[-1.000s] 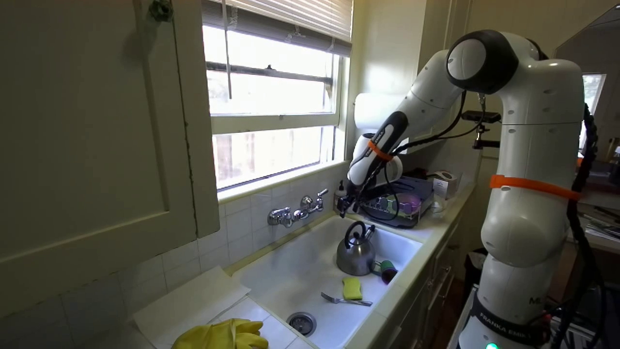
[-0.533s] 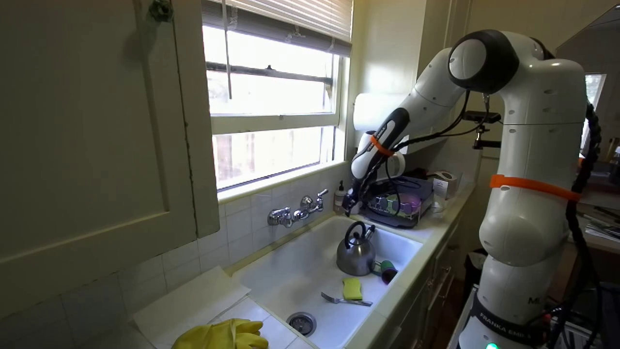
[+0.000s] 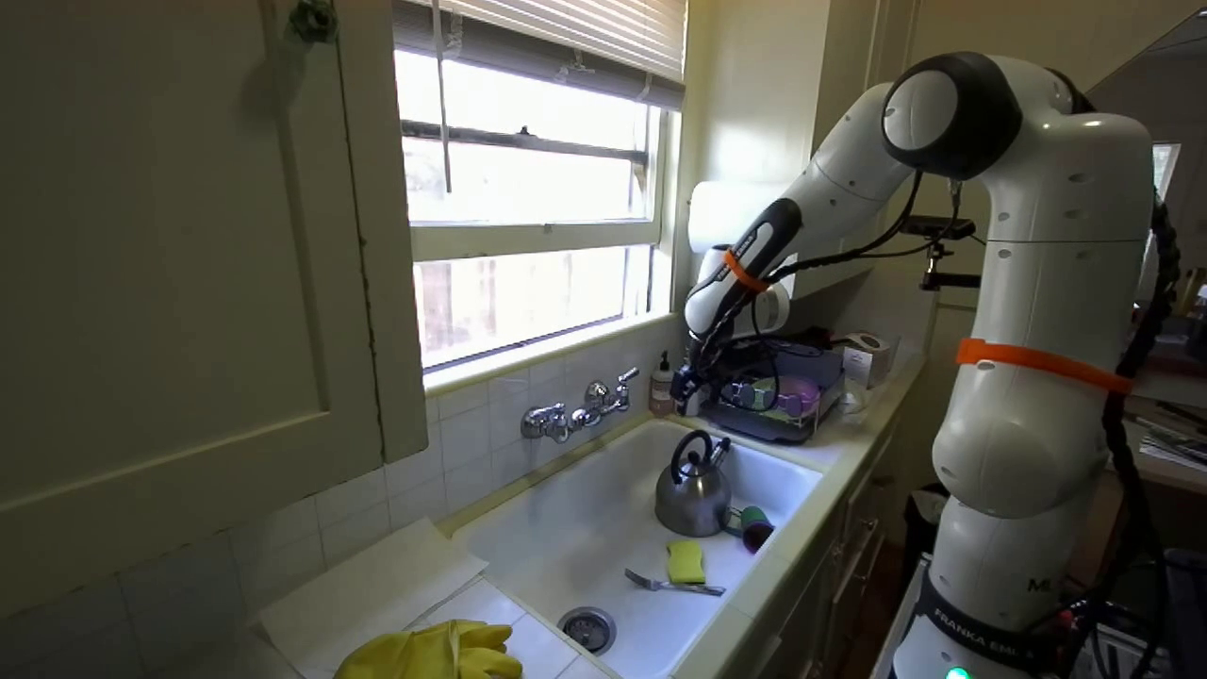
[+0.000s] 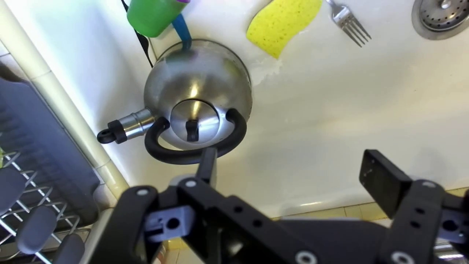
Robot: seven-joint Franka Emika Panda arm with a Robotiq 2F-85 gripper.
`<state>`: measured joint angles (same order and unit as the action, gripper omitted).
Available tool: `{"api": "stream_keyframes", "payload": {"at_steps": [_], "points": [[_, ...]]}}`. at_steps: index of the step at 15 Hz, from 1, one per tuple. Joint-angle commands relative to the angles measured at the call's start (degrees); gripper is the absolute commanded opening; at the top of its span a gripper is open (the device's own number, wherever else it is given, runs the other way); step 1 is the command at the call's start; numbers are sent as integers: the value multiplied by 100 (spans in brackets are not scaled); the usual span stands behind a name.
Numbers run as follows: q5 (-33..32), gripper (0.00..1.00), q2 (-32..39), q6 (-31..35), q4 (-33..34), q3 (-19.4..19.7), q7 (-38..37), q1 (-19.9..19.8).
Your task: Put the sponge in the sink.
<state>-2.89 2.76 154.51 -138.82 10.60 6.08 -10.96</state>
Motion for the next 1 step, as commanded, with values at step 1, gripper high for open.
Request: {"api": "stream_keyframes", "payload": {"at_steps": [1], "points": [[-7,100,-18,-24,3,4,-10,5]]}}
